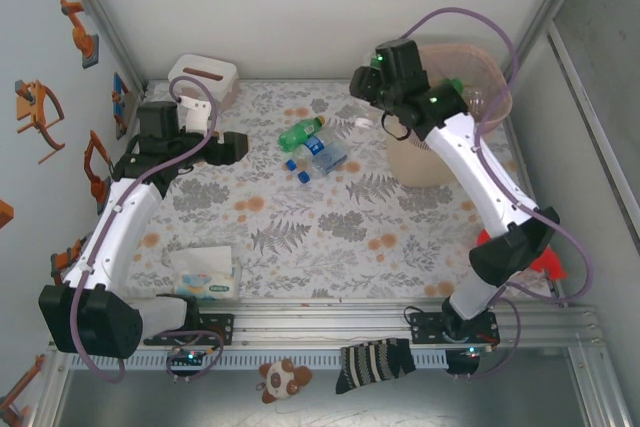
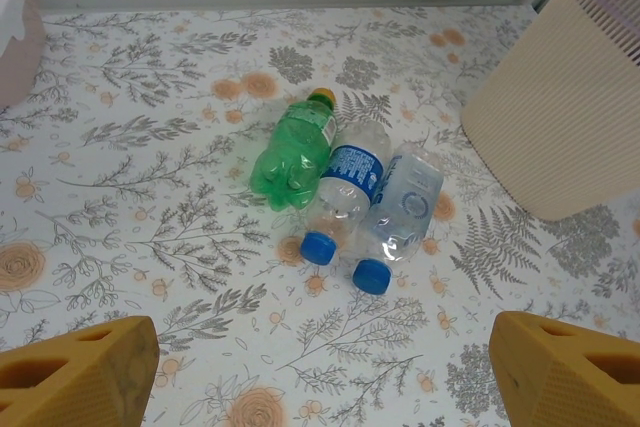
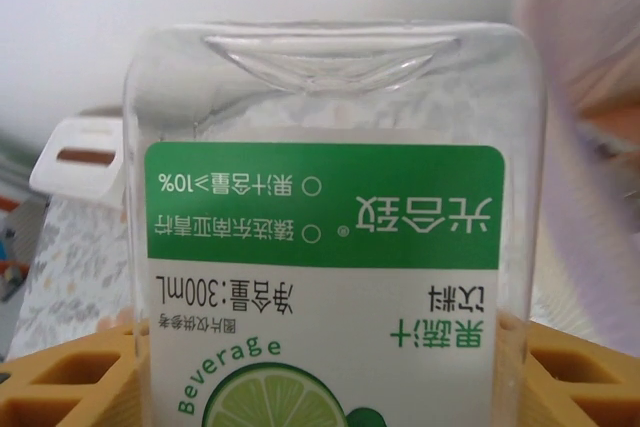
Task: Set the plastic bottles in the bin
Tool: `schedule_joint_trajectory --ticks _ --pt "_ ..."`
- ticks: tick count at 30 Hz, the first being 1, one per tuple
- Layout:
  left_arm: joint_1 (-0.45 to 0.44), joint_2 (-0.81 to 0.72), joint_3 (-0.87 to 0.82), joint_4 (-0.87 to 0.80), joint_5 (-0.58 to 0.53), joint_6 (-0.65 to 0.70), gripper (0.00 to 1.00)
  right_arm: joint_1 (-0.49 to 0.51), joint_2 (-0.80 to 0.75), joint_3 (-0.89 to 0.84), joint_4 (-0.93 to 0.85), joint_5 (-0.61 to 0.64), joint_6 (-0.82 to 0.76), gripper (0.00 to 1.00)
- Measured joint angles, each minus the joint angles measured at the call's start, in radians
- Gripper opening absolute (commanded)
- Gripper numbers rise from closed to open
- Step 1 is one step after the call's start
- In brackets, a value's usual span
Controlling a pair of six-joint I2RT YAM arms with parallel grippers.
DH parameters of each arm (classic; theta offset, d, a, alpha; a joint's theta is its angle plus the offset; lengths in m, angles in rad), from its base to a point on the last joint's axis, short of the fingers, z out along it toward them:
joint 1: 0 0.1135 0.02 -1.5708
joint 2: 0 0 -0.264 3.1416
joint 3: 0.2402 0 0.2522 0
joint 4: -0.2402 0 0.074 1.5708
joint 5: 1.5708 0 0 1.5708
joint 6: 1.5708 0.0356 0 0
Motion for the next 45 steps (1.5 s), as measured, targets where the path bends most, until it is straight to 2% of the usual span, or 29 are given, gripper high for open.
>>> schedule_joint_trajectory --ticks 5,10,19,31,38,42,44,45 --pt "0.000 0.001 0.000 0.000 -0.001 0.000 0.85 -0.099 -0.029 0.017 -0.004 0.035 0.003 0.58" --pt "0.000 0.001 0.000 0.000 -0.002 0.000 0.85 -0.192 -0.050 0.017 0.005 0.085 0.077 0.57" --pt "0.000 0.001 0.000 0.000 -0.012 0.000 0.85 -0.295 -0.039 -0.014 0.022 0.182 0.362 0.57" --pt "0.000 0.013 0.000 0.000 -0.011 0.000 0.85 -0.363 0.189 0.048 0.042 0.177 0.638 0.58" --pt "0.000 0.019 0.000 0.000 -0.012 0.000 0.85 -0.383 0.259 0.119 0.041 0.177 0.757 0.66" --pt "0.000 0.020 0.000 0.000 -0.015 0.000 0.85 -0.384 0.264 0.132 0.031 0.183 0.815 0.75" --pt "0.000 0.020 0.000 0.000 -0.015 0.000 0.85 -0.384 0.264 0.134 0.025 0.193 0.835 0.84" --pt "0.000 0.020 0.000 0.000 -0.015 0.000 0.86 -0.384 0.264 0.135 0.022 0.196 0.844 0.85"
